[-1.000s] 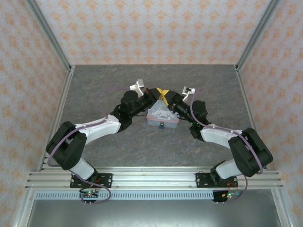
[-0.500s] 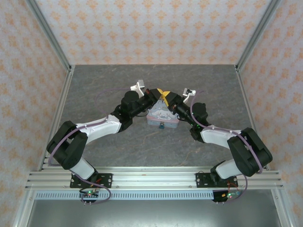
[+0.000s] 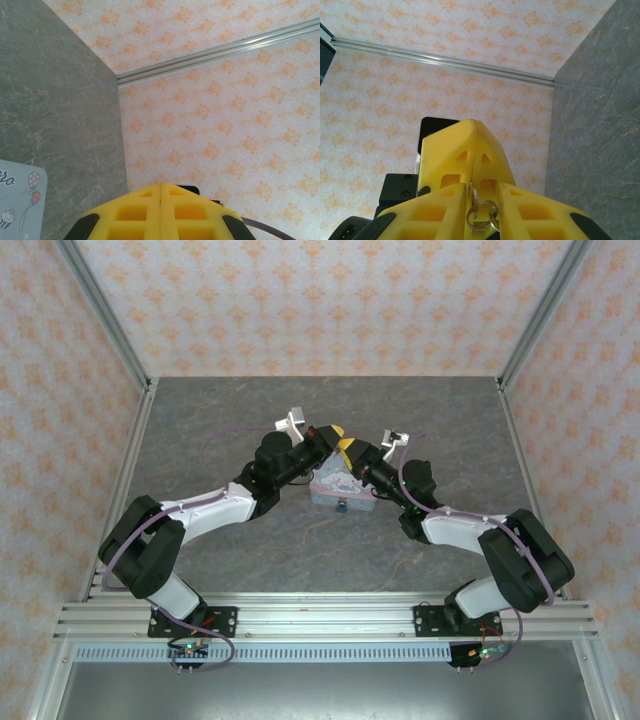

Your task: Unlock a padlock with a key

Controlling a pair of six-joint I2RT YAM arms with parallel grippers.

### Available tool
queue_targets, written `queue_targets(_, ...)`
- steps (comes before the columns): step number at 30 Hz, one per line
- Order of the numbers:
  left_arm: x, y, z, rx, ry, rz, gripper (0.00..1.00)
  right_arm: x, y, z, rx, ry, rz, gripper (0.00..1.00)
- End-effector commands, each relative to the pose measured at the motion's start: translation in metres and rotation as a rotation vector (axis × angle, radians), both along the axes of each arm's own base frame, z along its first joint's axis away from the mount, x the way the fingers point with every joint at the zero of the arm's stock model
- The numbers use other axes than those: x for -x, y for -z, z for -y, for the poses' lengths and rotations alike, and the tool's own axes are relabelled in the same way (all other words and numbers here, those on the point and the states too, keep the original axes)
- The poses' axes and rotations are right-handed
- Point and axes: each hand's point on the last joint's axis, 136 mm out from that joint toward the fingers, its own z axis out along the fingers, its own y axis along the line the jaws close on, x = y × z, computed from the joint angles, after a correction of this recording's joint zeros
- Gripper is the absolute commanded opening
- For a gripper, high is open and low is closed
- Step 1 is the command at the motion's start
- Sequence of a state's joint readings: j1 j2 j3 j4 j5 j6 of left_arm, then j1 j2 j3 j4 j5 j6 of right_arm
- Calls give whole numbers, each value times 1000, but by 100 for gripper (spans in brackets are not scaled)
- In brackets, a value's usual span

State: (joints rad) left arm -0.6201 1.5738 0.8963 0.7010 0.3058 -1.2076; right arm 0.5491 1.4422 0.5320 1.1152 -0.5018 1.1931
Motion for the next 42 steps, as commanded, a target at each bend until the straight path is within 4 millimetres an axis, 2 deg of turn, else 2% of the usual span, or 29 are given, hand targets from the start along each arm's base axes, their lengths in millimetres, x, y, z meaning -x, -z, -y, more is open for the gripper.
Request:
queue_targets(1, -4, -17, 4, 36, -4, 38, 0, 5, -5, -3, -11, -21, 30, 21)
queue_targets(7, -4, -15, 4, 39, -3, 37, 0, 1, -6, -4, -13, -15, 26, 18)
queue_targets(15, -2, -9, -1, 38, -17, 27, 0, -3, -5, -1, -15, 10, 17, 0)
queue_targets(23, 1, -5, -2, 43, -12, 22, 0, -6, -7, -1, -24, 18, 16, 0)
queue_targets(25, 2, -3, -1, 43, -11, 20, 0, -7, -7, -2, -26, 17, 14, 5)
queue_targets(28, 3, -1, -1, 45, -9, 17, 0, -8, -7, -2, -29, 18, 13, 6)
queue_targets(32, 5, 1, -2, 45, -9, 12, 0, -10, -8, -3, -33, 22, 12, 0)
queue_targets(39, 9, -1, -10, 42, -34, 8, 0, -9, 1, 2, -17, 33, 0, 0)
queue_targets(41, 10, -5, -16, 26, -52, 8, 9, -5, 5, 3, -5, 28, 0, 0)
queue_targets(42, 11, -8, -22, 18, -67, 10, 21, -3, 7, 5, 5, 28, -2, 0)
